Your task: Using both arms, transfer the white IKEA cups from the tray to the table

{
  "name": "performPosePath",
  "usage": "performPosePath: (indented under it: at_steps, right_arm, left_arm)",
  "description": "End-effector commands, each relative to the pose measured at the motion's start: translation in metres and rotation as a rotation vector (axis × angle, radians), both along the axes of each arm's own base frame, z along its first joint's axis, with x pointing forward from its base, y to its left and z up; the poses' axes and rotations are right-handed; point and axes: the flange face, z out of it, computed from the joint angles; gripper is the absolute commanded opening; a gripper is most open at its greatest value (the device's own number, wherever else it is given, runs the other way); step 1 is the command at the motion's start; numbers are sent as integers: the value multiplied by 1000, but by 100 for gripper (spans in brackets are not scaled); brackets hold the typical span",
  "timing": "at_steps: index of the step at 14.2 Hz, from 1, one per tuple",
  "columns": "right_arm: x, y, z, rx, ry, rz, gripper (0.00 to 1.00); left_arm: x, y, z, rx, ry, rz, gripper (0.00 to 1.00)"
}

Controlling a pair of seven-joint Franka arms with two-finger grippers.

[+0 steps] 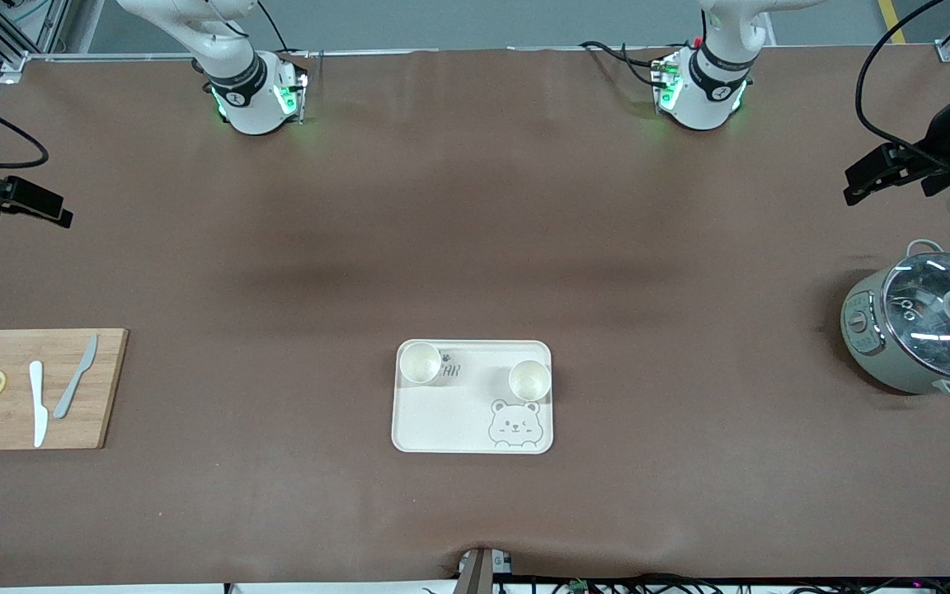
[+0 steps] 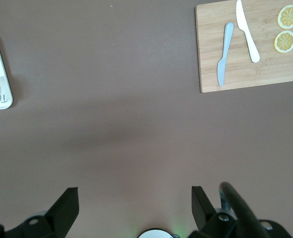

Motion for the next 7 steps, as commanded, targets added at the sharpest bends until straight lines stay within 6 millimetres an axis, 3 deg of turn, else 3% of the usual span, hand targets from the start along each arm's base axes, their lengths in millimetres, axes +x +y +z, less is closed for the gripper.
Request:
performPosePath:
  at_steps: [1, 7]
  right_arm:
    - [0, -3, 4, 15, -3, -2, 100]
    - [0, -16, 3, 22, -2, -17, 100]
  left_arm:
    - [2, -3, 4, -12, -1, -9, 100]
    - [4, 6, 2, -7, 2, -5, 100]
